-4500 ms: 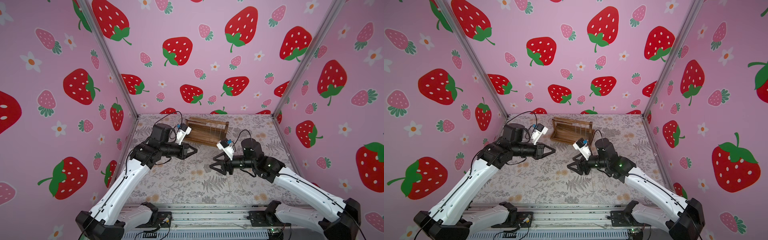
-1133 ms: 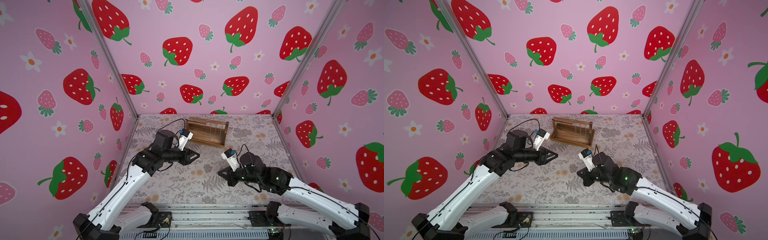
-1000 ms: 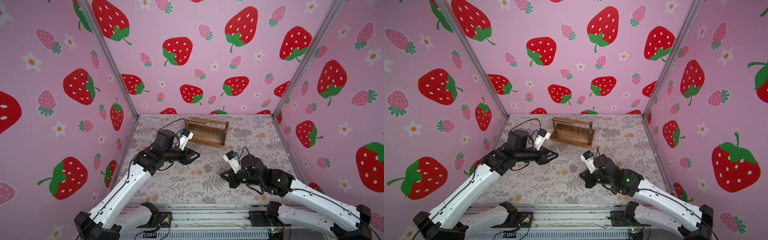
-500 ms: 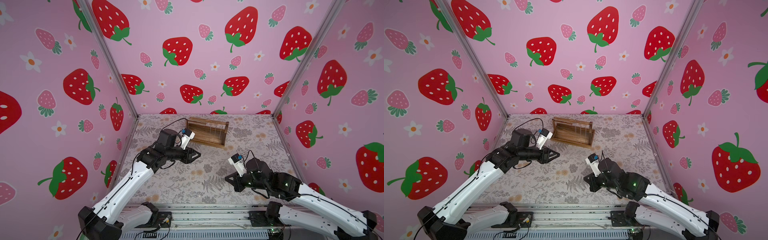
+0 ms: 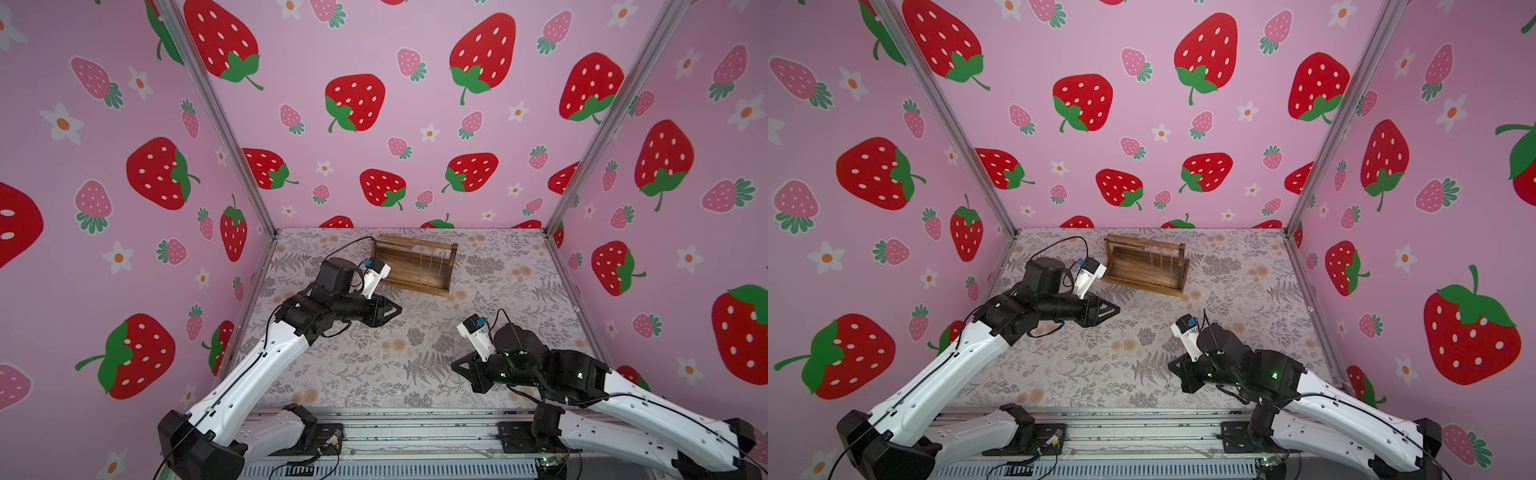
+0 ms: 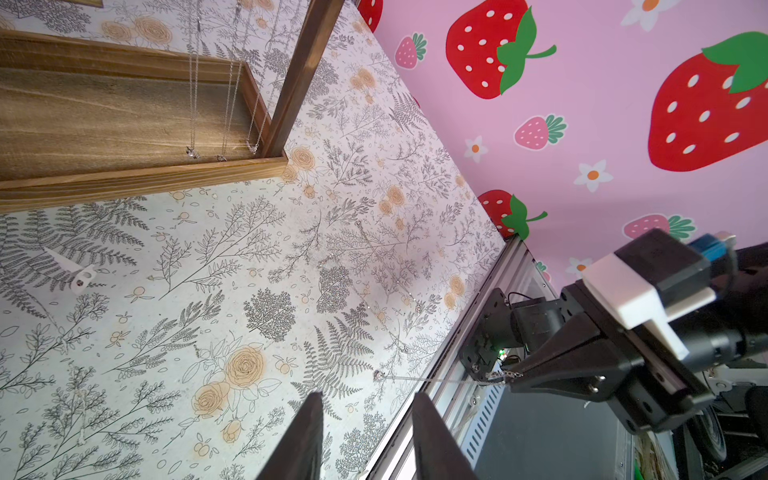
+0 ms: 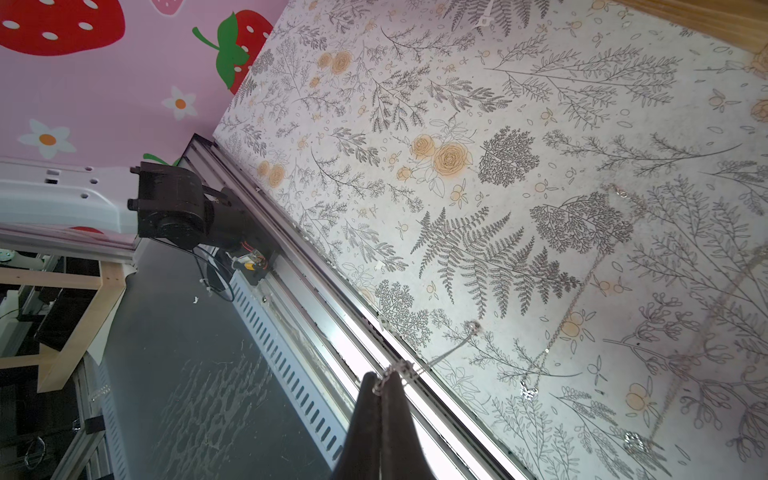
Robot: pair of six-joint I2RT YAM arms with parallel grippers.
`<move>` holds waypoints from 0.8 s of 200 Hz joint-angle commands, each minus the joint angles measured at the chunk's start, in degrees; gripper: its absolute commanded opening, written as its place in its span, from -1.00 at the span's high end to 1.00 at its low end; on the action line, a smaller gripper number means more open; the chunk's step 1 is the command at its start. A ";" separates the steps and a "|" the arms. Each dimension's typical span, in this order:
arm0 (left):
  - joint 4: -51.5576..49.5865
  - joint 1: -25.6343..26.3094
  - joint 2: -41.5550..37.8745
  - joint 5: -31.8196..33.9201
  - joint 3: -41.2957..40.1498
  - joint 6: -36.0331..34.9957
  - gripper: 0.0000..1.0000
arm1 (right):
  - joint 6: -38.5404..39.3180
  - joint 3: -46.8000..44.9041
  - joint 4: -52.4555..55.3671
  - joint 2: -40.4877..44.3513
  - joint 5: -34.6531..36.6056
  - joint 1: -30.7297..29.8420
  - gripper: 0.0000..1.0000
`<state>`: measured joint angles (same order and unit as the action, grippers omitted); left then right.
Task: Take the necklace off the jewelry display stand
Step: Place the necklace at the center of the board.
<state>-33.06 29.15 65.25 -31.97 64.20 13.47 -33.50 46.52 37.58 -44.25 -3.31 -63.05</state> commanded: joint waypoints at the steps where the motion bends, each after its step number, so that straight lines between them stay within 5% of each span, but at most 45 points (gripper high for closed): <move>1: 0.12 0.01 -0.03 -0.77 0.73 -0.80 0.26 | -0.61 -0.39 0.81 0.13 1.61 -0.41 1.00; 62: 0.09 0.08 -0.06 -1.17 0.72 -0.66 0.27 | -0.99 -1.06 1.87 -2.41 8.28 -0.41 1.00; 160: -0.04 0.00 0.33 -1.13 0.88 -0.74 0.29 | 2.34 0.67 -8.18 -21.62 8.66 6.22 1.00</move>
<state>-33.30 29.15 66.26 -32.14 64.23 13.41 -32.53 46.11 33.52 -62.48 5.41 -59.70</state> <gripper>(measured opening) 0.359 0.040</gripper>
